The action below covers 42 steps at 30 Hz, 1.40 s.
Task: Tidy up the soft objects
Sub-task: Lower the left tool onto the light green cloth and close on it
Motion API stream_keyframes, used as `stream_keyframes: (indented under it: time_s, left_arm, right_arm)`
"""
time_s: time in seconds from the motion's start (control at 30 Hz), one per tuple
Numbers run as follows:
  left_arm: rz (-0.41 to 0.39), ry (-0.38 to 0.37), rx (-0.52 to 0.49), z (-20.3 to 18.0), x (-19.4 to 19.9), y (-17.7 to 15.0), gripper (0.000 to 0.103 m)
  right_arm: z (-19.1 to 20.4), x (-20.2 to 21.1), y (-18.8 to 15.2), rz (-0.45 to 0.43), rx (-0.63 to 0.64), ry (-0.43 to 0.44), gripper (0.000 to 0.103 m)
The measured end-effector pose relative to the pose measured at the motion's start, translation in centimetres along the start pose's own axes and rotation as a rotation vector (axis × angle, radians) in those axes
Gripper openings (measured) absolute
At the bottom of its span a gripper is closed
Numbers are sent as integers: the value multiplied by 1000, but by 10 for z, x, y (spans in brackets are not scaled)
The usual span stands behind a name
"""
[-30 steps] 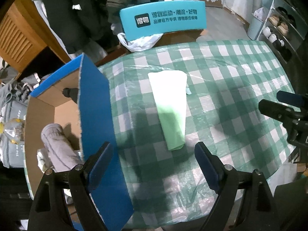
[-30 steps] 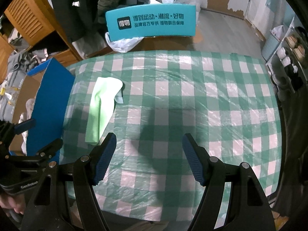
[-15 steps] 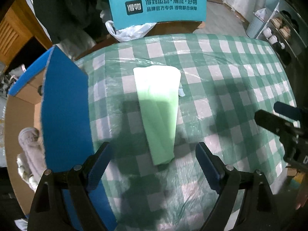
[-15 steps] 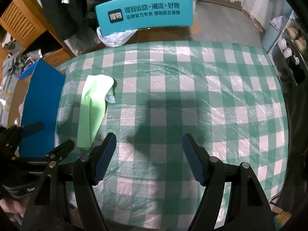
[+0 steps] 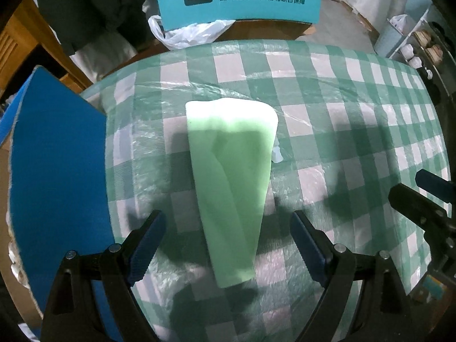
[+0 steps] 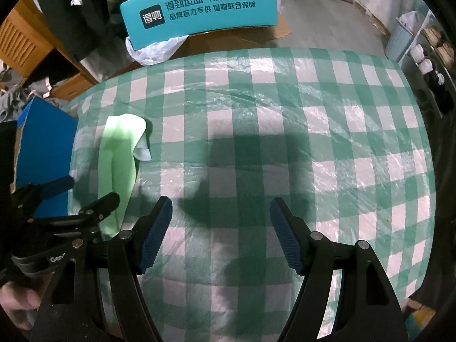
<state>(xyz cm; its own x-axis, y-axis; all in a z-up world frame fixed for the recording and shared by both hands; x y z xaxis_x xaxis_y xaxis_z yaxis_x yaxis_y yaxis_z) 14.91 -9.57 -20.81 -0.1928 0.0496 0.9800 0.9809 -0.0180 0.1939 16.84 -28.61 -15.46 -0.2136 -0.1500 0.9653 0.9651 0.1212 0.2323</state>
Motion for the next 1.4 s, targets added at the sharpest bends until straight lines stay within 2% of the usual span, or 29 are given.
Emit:
stream_keyframes:
  time_s: [0.33, 0.5, 0.73, 0.83, 0.9, 1.03, 1.23, 1.3, 1.4]
  left_arm:
    - [24, 0, 7, 1, -24, 10, 89]
    - [4, 28, -15, -5, -27, 12, 93]
    - [-24, 65, -33, -6, -30, 12, 93]
    - [-32, 83, -40, -7, -30, 12, 90]
    - [-39, 110, -48, -7, -29, 11, 81]
    - [-53, 135, -56, -6, -27, 10, 71]
    - [-64, 133, -59, -7, -20, 9, 42]
    - [-65, 124, -60, -8, -19, 9, 27]
    - [-59, 101, -55, -8, -21, 10, 12]
  right_arm:
    - [1, -11, 11, 11, -2, -1, 72]
    - [0, -12, 11, 12, -4, -4, 72]
    - [0, -13, 11, 13, -6, -7, 72]
    - [0, -12, 11, 12, -3, -7, 72]
    - [0, -11, 10, 10, -1, -7, 72]
    - [1, -11, 9, 8, 1, -6, 72]
    - [1, -10, 8, 7, 3, -7, 72]
    - [1, -10, 8, 8, 1, -7, 72]
    - [2, -10, 8, 8, 3, -8, 72]
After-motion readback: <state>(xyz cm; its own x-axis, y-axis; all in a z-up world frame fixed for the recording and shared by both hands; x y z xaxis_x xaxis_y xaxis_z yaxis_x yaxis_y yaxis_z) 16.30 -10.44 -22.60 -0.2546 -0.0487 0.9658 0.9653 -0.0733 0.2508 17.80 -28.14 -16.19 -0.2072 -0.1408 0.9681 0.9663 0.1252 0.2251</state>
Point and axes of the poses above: each gripper's, at about its wrist camera, not at the fingertips, and x roughly against the way its jaws point, z to its left, y to its top, the point moved 2 cm from there along -x, roughly the way its jaws point, and after that the axes turned 4 degrees about -y, right-handed, at the moved point
